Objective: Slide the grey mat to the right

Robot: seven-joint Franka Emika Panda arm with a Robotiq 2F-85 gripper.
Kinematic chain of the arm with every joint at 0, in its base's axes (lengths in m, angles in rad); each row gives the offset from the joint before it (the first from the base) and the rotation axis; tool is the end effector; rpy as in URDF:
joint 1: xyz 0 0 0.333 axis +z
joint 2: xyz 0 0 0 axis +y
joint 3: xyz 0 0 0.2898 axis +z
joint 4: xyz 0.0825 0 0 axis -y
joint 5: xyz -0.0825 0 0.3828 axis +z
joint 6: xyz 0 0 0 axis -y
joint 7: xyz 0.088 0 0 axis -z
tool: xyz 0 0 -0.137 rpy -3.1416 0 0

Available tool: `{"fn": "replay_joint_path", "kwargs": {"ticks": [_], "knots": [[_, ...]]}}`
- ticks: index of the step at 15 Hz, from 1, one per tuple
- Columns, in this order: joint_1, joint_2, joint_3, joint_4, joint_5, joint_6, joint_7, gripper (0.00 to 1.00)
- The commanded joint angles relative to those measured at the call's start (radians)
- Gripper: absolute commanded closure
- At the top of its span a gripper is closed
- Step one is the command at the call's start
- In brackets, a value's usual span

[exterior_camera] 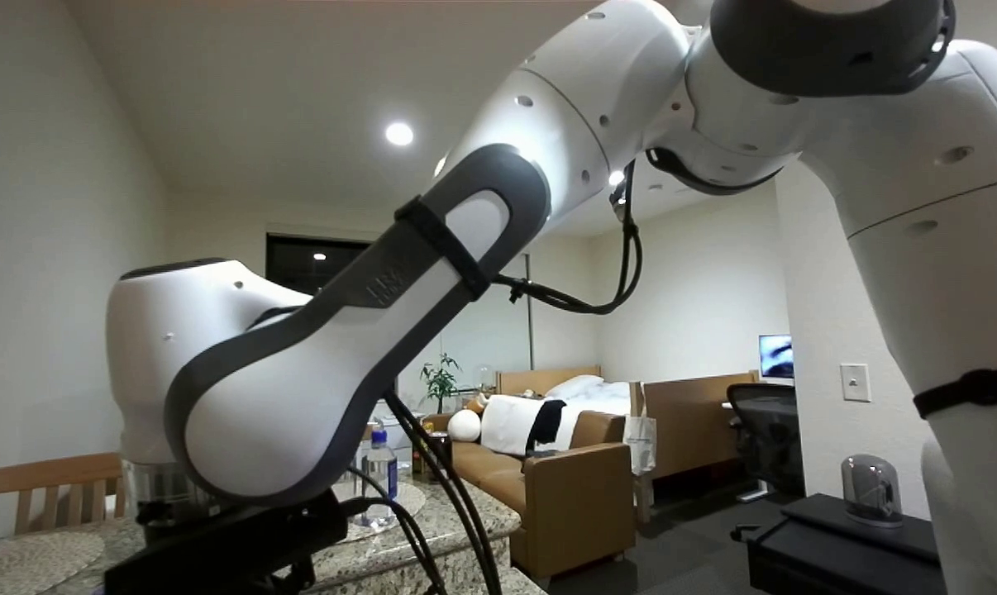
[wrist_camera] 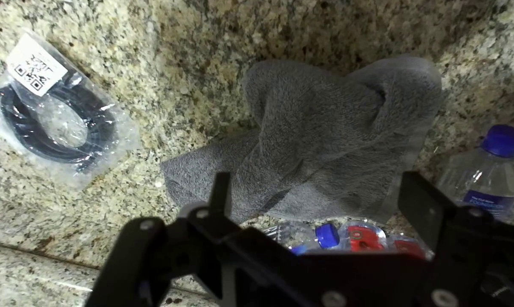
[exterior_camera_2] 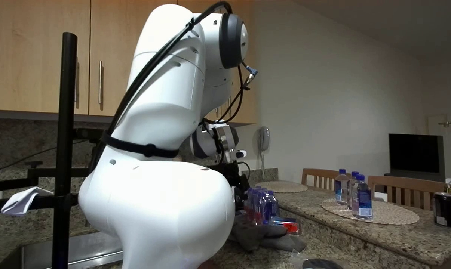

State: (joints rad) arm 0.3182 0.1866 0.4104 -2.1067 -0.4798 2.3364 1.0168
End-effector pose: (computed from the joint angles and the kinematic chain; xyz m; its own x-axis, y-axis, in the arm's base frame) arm 0.4400 0.3687 0.2889 0.9664 0.0430 0.2535 0.0099 -0.9914 0.1305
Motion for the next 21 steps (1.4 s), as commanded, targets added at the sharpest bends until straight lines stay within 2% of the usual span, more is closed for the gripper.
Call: {"fn": "replay_joint_path", "kwargs": {"ticks": [1, 5, 11, 15, 21], "knots": [[0.055, 0.028, -0.071, 0.032, 0.006, -0.001, -0.025, 0.00], [0.066, 0.096, -0.126, 0.108, 0.025, -0.004, -0.077, 0.00], [0.068, 0.264, -0.209, 0.267, 0.044, 0.009, -0.158, 0.00], [0.068, 0.369, -0.228, 0.348, 0.135, 0.026, -0.228, 0.00], [0.098, 0.485, -0.265, 0.430, 0.241, -0.002, -0.235, 0.00]]}}
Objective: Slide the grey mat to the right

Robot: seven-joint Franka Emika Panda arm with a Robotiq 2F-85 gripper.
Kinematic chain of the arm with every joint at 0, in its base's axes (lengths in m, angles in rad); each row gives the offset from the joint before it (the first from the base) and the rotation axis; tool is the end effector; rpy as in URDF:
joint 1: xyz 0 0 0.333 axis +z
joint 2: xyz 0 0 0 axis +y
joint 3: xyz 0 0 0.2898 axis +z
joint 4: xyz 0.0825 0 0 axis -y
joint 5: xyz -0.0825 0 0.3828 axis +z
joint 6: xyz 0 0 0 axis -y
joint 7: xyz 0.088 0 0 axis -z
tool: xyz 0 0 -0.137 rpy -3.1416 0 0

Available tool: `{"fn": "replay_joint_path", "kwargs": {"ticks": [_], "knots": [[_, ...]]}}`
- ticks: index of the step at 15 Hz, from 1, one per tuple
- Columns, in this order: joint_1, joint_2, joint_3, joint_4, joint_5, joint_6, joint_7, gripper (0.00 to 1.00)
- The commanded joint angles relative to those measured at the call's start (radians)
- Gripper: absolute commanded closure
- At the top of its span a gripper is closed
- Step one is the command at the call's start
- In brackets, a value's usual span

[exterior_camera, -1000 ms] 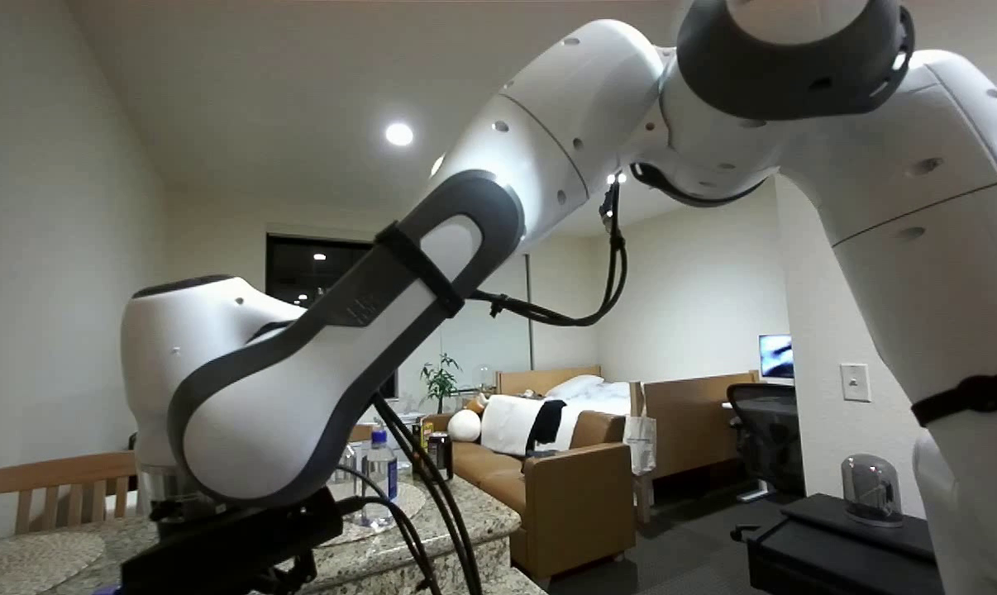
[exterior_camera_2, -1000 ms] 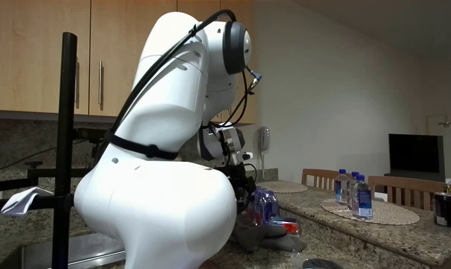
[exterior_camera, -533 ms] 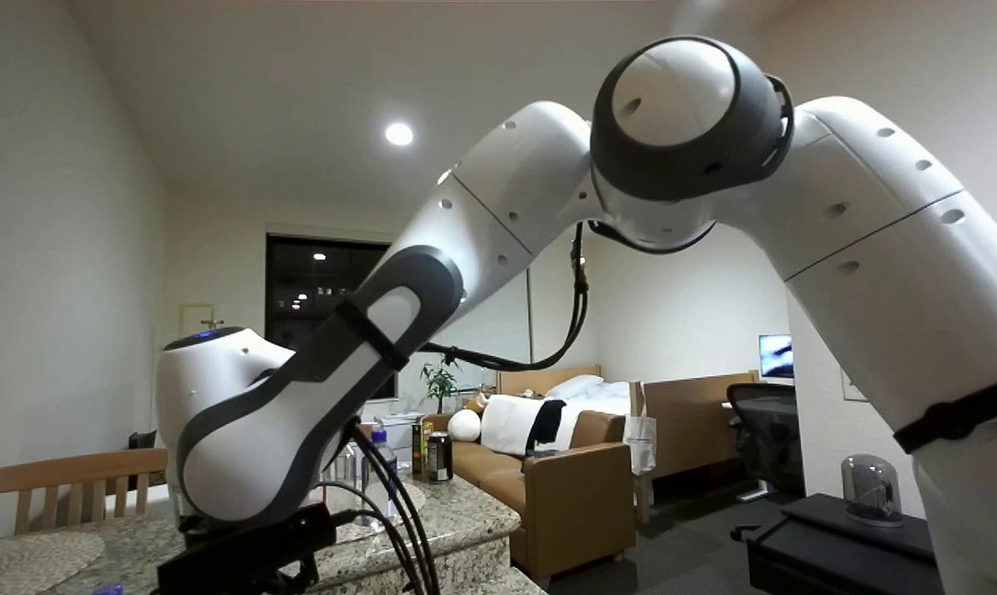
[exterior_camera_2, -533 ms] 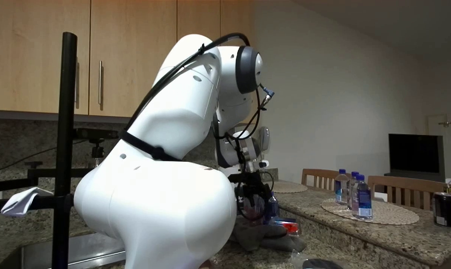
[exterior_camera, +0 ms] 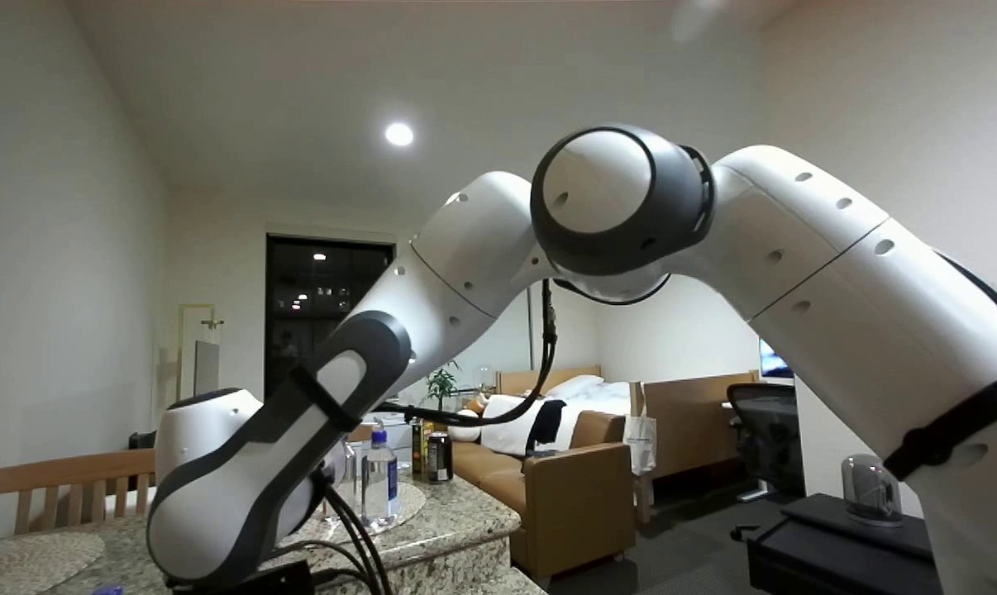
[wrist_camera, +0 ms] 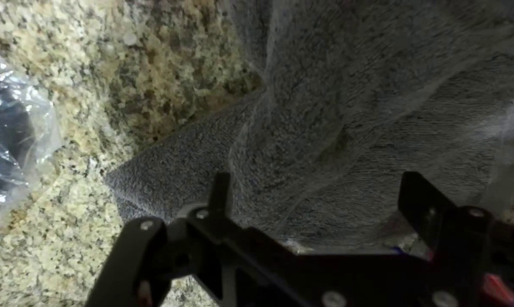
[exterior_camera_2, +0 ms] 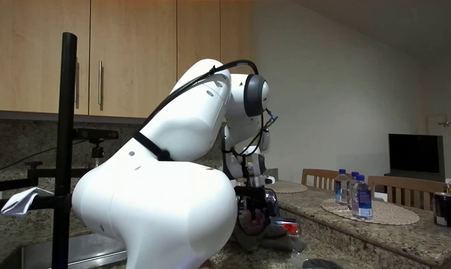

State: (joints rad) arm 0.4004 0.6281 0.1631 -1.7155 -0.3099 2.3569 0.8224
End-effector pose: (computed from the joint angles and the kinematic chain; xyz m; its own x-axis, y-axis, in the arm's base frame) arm 0.5670 0.3391 0.1801 0.9921 -0.0693 0.1045 -0.0773 -0.9942 0.0753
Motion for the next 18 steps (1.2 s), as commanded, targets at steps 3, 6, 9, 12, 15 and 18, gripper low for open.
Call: {"fn": "replay_joint_path", "kwargs": {"ticks": [3, 6, 9, 12, 15, 18], "knots": [[0.011, 0.088, -0.013, 0.057, 0.143, -0.045, -0.049, 0.00], [0.015, 0.114, -0.018, 0.074, 0.186, -0.055, -0.047, 0.26], [0.027, 0.115, -0.028, 0.092, 0.197, -0.056, -0.030, 0.47], [0.041, 0.107, -0.035, 0.109, 0.195, -0.060, -0.018, 0.66], [0.043, 0.106, -0.023, 0.115, 0.215, -0.059, -0.028, 0.85], [0.042, 0.105, -0.009, 0.097, 0.258, -0.057, -0.027, 0.91]]}}
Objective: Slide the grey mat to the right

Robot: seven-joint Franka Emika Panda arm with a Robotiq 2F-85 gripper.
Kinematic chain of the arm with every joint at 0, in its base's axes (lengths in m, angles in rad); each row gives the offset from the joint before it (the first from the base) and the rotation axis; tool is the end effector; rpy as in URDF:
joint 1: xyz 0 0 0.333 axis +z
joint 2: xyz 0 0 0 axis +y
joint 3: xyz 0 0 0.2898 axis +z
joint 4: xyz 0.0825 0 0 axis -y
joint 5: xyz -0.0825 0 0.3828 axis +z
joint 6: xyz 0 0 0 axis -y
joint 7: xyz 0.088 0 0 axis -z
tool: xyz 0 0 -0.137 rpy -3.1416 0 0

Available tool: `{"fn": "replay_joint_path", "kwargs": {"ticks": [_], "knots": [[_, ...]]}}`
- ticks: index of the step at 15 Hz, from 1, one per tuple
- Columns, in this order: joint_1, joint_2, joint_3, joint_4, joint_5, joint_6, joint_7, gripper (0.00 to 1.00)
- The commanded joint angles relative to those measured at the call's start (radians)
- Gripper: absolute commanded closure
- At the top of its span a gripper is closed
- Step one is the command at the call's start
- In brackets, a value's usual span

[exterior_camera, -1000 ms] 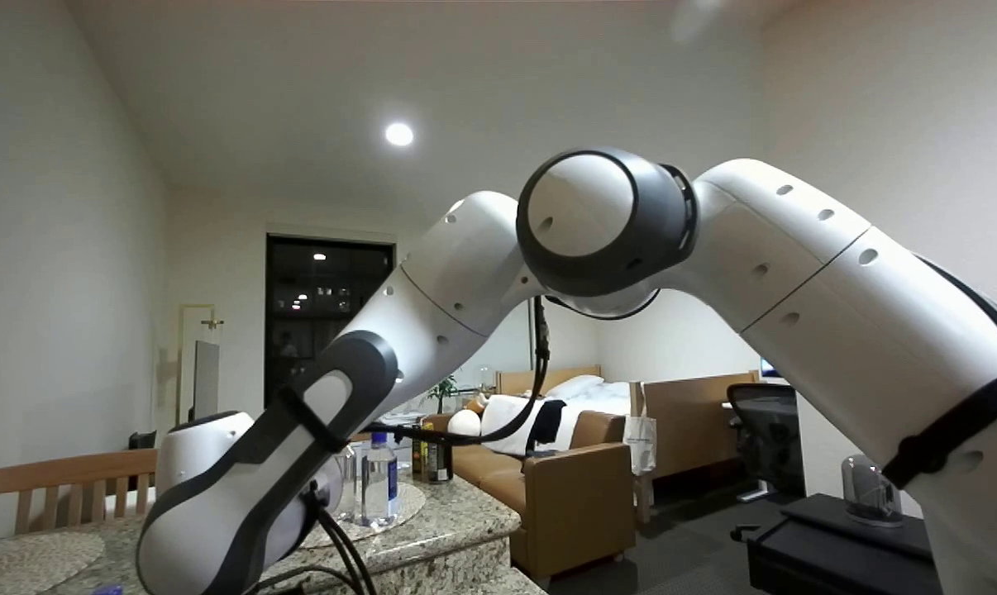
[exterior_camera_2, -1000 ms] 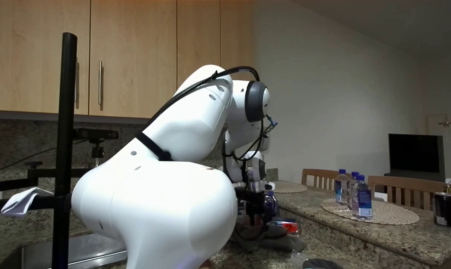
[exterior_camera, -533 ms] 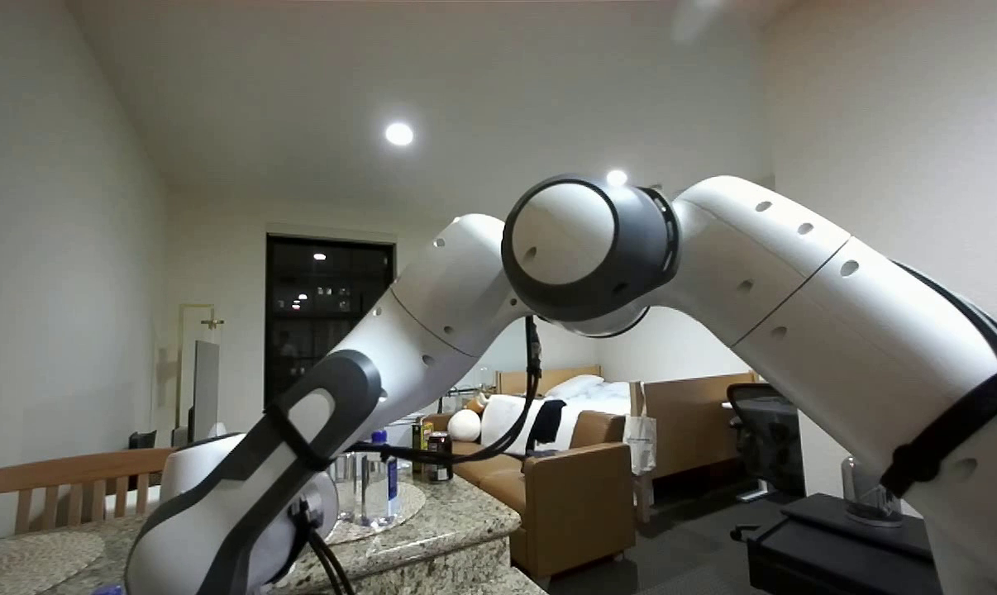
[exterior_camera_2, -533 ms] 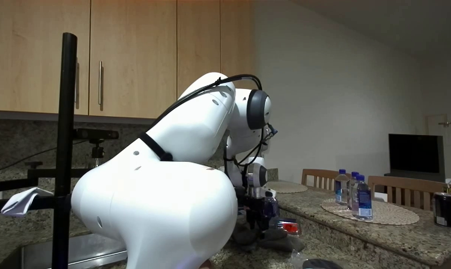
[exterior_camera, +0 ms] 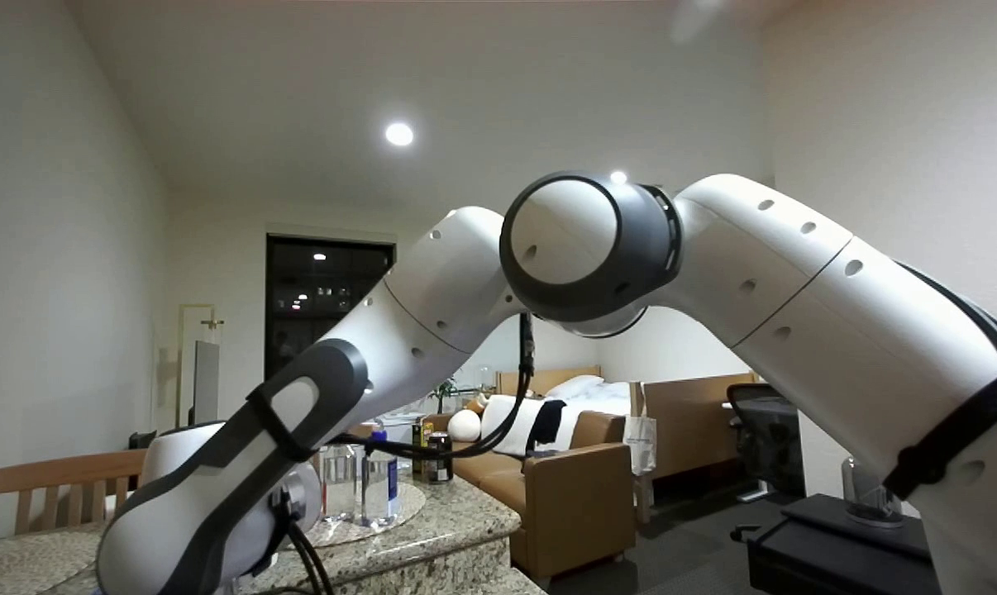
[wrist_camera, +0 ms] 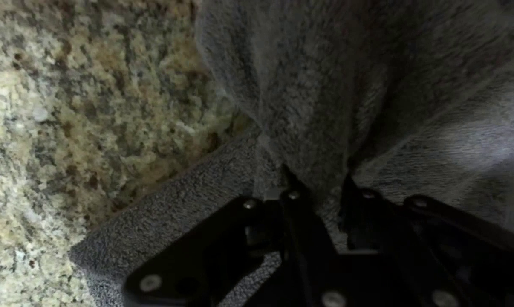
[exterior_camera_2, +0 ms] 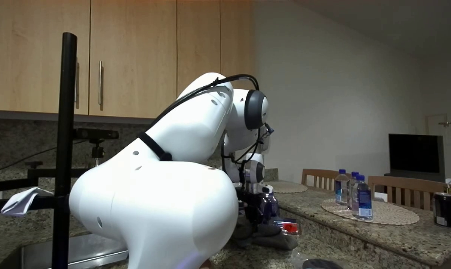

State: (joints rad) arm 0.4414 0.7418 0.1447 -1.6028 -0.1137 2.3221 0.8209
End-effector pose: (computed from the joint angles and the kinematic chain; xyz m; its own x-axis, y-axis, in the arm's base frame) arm 0.5682 0.3630 0.1476 0.9812 -0.1922 -0.0201 -0.1922 -0.9813 -0.0013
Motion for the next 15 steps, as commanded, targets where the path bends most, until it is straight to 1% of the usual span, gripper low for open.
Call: {"fn": "replay_joint_path", "kwargs": {"ticks": [1, 2, 3, 5, 12, 15], "knots": [[0.000, -0.009, 0.015, -0.018, 0.079, -0.023, -0.028, 0.91], [0.006, -0.015, 0.013, -0.023, 0.089, -0.019, -0.020, 0.88], [0.010, -0.020, 0.013, -0.026, 0.095, -0.015, -0.019, 0.89], [0.015, -0.031, 0.019, -0.023, 0.103, -0.017, -0.025, 0.88], [0.064, -0.098, -0.017, 0.010, 0.049, -0.044, -0.005, 0.88], [0.044, -0.134, -0.013, 0.019, 0.055, -0.080, -0.052, 0.89]]}}
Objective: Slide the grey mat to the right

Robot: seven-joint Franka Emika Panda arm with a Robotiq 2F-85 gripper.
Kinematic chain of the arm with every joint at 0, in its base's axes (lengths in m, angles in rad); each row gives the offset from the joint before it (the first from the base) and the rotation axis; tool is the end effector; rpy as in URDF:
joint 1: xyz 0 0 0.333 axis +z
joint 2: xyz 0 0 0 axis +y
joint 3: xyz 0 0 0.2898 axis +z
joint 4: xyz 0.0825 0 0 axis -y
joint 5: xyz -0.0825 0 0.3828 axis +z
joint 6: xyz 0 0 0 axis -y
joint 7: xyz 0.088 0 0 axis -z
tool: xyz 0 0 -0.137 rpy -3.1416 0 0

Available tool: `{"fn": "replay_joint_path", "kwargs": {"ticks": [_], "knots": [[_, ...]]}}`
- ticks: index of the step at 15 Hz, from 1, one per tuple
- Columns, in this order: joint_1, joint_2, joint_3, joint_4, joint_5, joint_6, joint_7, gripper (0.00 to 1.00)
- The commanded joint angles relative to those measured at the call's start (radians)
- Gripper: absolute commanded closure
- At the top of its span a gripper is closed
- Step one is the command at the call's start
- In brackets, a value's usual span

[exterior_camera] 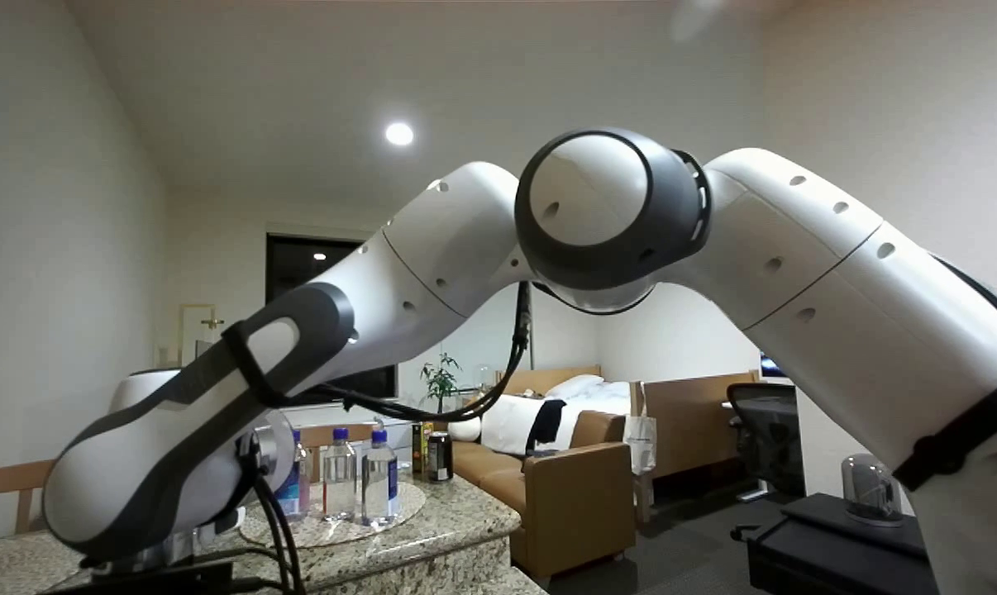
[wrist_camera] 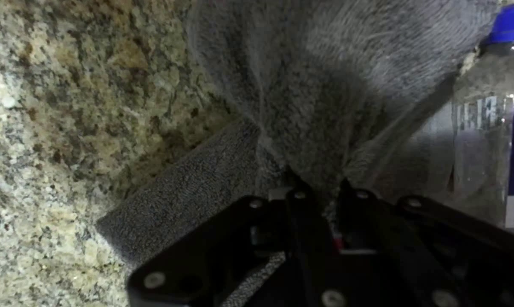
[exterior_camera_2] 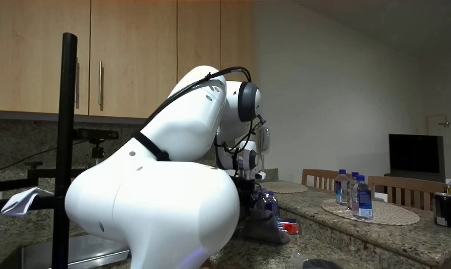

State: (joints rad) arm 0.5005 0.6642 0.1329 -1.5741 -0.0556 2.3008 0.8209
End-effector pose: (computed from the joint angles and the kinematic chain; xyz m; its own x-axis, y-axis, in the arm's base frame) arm 0.5649 0.4002 0.2102 0.9831 -0.1823 0.0191 -0.1803 -0.9807 -0.0761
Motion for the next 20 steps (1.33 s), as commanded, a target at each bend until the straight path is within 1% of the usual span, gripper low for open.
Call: {"fn": "replay_joint_path", "kwargs": {"ticks": [1, 4, 10, 13, 15, 17, 20], "knots": [[-0.020, -0.071, -0.001, -0.009, -0.006, -0.074, -0.068, 0.89], [-0.057, -0.104, -0.003, 0.007, -0.013, -0.131, -0.183, 0.90], [-0.176, -0.102, -0.001, 0.061, 0.015, -0.227, -0.530, 0.90], [-0.230, -0.096, -0.001, 0.074, 0.017, -0.273, -0.666, 0.90], [-0.261, -0.105, -0.002, 0.061, 0.018, -0.288, -0.735, 0.90], [-0.295, -0.117, 0.000, 0.048, 0.034, -0.326, -0.792, 0.90], [-0.332, -0.137, -0.010, 0.031, 0.034, -0.377, -0.840, 0.90]]}}
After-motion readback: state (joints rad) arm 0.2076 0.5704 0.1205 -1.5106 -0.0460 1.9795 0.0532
